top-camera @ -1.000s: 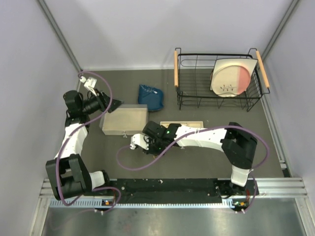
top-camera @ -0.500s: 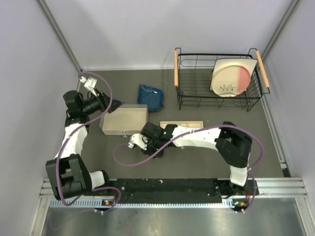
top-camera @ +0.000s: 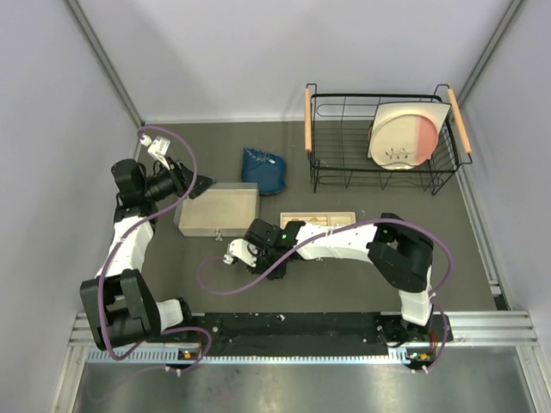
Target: Organize the mixed jewelry
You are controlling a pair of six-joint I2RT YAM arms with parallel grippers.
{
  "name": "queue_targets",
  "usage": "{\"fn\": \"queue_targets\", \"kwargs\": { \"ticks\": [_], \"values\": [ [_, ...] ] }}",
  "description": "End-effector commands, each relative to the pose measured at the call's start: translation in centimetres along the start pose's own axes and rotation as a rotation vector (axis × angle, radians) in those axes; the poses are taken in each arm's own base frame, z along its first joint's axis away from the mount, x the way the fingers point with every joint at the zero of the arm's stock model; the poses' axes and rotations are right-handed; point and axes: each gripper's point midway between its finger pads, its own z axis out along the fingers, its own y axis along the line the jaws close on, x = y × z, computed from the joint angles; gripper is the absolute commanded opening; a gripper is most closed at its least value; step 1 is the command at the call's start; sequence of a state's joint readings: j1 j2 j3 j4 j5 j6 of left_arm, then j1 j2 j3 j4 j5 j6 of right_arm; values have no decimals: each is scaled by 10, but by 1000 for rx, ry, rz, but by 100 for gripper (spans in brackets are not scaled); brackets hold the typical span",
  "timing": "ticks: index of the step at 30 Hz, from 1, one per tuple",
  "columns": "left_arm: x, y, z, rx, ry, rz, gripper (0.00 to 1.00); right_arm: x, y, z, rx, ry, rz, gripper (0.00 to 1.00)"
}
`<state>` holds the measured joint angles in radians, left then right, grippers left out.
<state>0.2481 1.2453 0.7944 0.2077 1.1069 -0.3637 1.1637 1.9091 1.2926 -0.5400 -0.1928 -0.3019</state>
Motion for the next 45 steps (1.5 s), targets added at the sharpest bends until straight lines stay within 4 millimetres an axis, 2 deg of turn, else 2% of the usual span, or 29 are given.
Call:
{"fn": "queue_targets", "kwargs": {
  "ticks": [1,9,18,22,25,33,36,39,41,45],
  "values": [
    [-4,-1,-3,1,-14,40,67,-20,0,4,16,-39,-21,12],
    [-6,-2,-3,3,-16,43,67,-17,3,12,18,-21,-28,11],
    [0,0,-4,6,-9,33,67,-13,-3,14,70,-7,-40,0],
    [2,-1,-4,13,-3,41,67,-20,-6,-1,94,-33,-61,0],
    [4,-2,-4,24,3,51,67,-29,-4,-20,94,-67,-84,0],
    [18,-15,-6,129,51,96,66,-61,1,-80,49,-206,-69,0],
    [20,-14,-5,132,54,108,66,-61,-4,-85,63,-201,-79,0],
    [20,-14,-5,133,56,114,66,-55,-4,-79,61,-180,-95,0],
    [18,-11,-4,119,53,118,66,-49,-7,-72,70,-156,-114,5],
    [14,-6,-2,102,53,108,66,-45,-18,-62,107,-138,-211,21]
  ]
}}
